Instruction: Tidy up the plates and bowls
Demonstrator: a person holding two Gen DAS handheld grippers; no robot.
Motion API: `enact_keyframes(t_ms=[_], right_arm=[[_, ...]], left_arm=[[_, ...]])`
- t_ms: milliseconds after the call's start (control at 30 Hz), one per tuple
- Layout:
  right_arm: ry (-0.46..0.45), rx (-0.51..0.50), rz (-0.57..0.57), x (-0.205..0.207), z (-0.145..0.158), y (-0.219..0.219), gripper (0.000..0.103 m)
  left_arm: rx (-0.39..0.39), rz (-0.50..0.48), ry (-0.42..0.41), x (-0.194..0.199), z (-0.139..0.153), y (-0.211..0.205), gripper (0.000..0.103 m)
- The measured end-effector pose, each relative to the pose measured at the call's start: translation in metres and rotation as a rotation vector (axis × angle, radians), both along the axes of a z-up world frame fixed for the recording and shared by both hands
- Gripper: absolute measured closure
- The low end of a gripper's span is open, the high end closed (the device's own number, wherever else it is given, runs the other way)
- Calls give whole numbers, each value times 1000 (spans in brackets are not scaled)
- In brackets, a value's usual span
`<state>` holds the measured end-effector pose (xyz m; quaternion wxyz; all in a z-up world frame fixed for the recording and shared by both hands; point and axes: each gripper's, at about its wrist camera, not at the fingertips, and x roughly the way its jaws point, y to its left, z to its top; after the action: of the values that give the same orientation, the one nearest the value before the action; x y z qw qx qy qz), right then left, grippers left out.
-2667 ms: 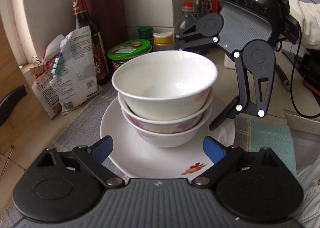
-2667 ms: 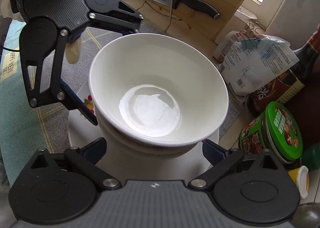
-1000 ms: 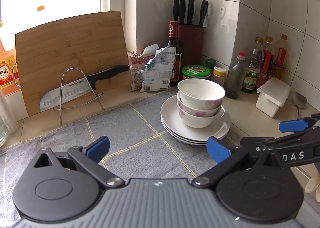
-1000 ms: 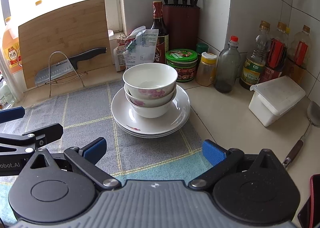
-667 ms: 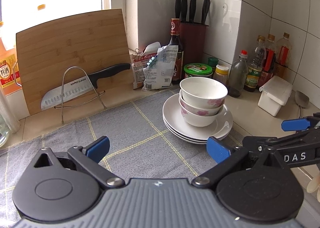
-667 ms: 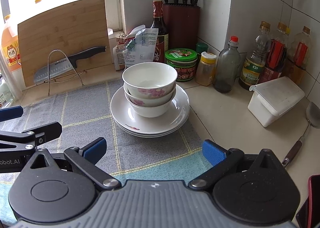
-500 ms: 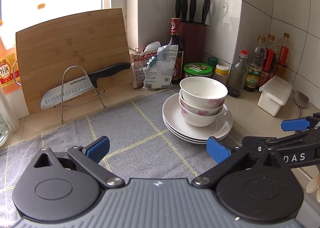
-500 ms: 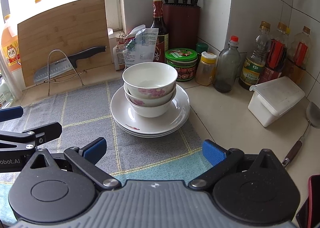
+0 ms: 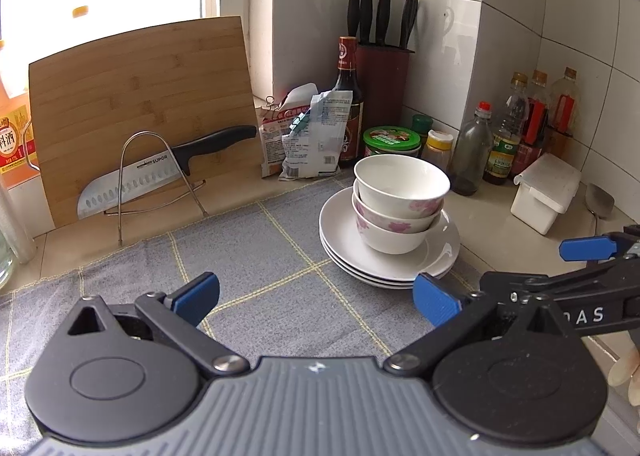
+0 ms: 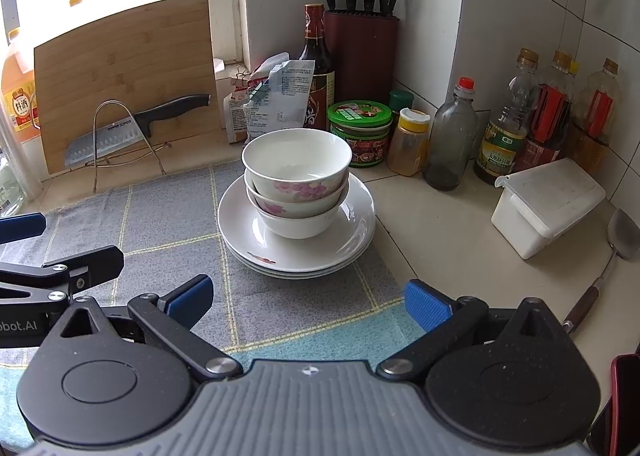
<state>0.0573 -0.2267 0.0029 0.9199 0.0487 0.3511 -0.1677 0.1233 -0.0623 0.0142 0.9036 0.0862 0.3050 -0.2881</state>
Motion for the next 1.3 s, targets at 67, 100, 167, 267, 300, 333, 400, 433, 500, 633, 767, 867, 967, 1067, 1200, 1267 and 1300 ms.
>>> enact_keyframes(t_ms=[67,100,167,267,300,333,400,433,500,633,767,867,967,1067,1200,1267,1300], right_arm=[[1,1,0,0,0,-1,0],[3,2,0,0,0,-1,0],[4,2,0,0,0,-1,0],[4,1,-1,0,-1,-1,0],[4,1,-2,0,-1,-1,0],[5,1,-2,0,-1,-2,0],[3,0,-2,0,-1,-2,0],[4,-1,-2,0,-1,-2,0],[3,-3,-3,-1,0,-2,0],[5,-3,-6,-1,0,-3,0],[5,-3,-5,0,0,-3,0],[5,-4,-8,-2,0,-4,0],[6,-6,-9,-2,0,-4,0],[7,-8,-11,-4,1,-4,0],[9,-10,-13,-4,1,-3,0],[9,-10,-12,-4,1,-3,0],[9,-10,-12,-4,1,-3,0]], left_arm=[[0,-1,2,0,0,0,1],[0,0,2,0,0,0,1],[1,0,2,0,0,-1,1],[2,0,1,0,0,-1,1],[2,0,1,-1,0,-1,1],[0,0,2,-1,0,-1,1],[0,-1,2,-1,0,-2,1],[0,0,2,-1,1,-2,1],[1,0,1,-1,1,-2,1],[0,-3,3,-2,1,-3,1],[1,-3,4,-2,1,-3,1],[0,-4,3,-2,1,-3,1],[1,-4,3,-2,1,-3,1],[0,-5,4,-2,1,-3,1],[1,-1,7,-3,0,-4,1],[2,-1,5,-3,0,-4,1],[1,-1,6,-3,0,-4,1]])
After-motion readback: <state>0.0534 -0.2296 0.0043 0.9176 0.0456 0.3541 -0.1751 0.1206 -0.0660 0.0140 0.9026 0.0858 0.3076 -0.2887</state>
